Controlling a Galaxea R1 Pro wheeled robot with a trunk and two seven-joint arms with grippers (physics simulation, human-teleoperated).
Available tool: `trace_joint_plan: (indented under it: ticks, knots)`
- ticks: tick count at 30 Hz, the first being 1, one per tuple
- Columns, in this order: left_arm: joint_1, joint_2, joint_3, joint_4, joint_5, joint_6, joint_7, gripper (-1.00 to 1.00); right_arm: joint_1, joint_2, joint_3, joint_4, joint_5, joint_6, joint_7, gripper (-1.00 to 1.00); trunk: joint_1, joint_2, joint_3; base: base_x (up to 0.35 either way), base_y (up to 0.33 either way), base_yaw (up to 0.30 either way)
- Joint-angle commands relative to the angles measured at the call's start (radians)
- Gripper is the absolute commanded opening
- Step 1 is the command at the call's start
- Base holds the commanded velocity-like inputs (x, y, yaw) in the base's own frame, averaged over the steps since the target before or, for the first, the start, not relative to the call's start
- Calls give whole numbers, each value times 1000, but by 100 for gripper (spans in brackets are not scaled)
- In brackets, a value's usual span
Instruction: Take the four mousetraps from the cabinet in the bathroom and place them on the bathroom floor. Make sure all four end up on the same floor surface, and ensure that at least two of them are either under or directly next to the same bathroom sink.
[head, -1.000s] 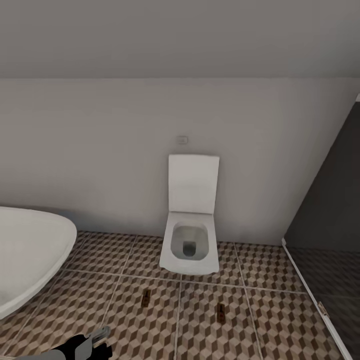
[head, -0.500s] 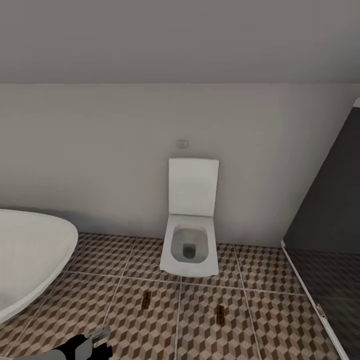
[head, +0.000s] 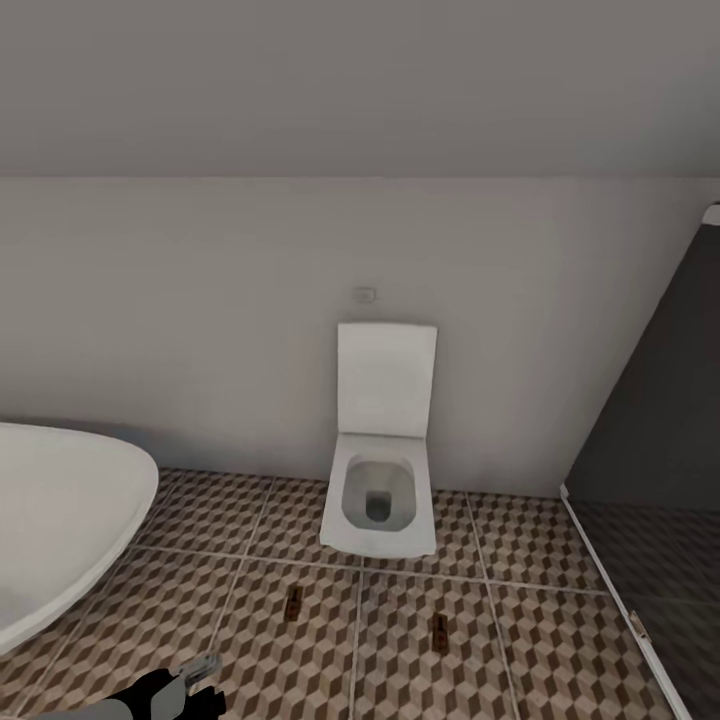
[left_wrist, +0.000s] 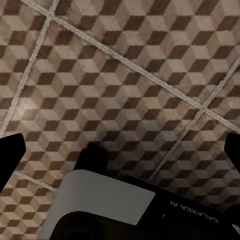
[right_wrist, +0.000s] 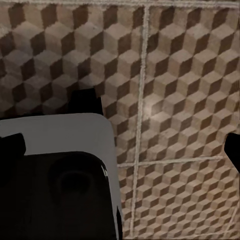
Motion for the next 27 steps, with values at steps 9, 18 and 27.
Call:
trace_joint_plan:
  ticks: [9,18,27]
  knots:
    - [-1,-1,-8,0,10,4,2,100,55,11,9,22,-11,3,-1,100,-35,63,28,0,0,0]
    - [-1,-2,-8,0,10,4,2,100,75,12,8,25,-11,3,-1,100,-69,126,56,0,0,0]
    - [-1,-2,-8,0,10,4,2,100,78,13,8,25,-11,2,-1,100,-104,189,84,0,0,0]
